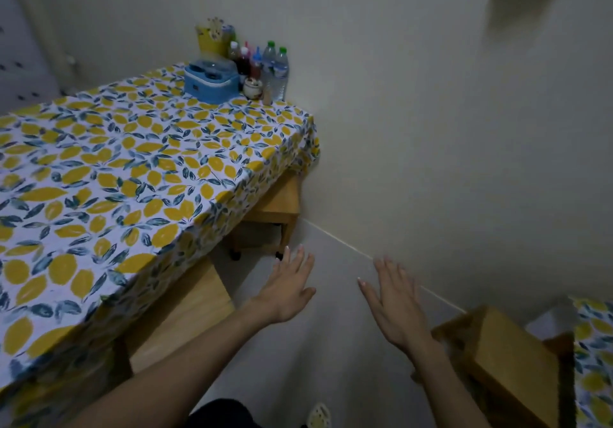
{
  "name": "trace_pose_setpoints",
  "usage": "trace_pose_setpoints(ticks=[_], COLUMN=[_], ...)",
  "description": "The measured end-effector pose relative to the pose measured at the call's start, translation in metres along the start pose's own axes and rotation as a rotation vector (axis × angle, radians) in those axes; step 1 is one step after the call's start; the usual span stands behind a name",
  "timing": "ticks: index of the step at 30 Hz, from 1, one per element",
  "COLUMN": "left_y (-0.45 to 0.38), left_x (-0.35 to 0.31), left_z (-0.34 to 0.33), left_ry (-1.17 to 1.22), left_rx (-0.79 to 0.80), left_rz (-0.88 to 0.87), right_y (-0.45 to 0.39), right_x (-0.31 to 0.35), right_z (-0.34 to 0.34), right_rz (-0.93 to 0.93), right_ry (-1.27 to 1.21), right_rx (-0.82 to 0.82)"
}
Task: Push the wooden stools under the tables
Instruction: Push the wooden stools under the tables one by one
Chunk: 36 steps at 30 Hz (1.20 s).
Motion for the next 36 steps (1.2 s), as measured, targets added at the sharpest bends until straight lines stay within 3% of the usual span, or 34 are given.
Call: trace_pose_setpoints(ticks=[7, 16, 28, 36], left_y=[-0.063, -0.125, -0.292, -0.39], left_x=[-0.011, 0.035, 0.132, 0.202], left_z=[0.006, 0.003, -0.01, -0.095], left_ry=[0.161, 0.195, 0.277, 0.217], left_rx=[-0.158, -0.202, -0.087, -0.037], left_rz=[0.319, 0.642, 0.704, 0.771], right_y=[-0.126, -0.274, -0.468, -0.568], right_x=[-0.015, 0.022, 0.036, 0.005], right_z=[0.037, 0.011, -0.051, -0.183], right_rz=[0.326, 0.582, 0.694, 0.765], right_ry=[0.105, 0.144, 0.24, 0.186], right_rx=[0.13, 0.329, 0.444, 0.595])
Point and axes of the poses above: each hand's wrist, its own y-axis away from the middle knuckle, its own z-axis out of the back of the hand, x = y × z, the point moved 5 cm from there along -y, towards the middle knuckle, and after that the axes turned 11 degrees about -y, right-handed, at the moved point
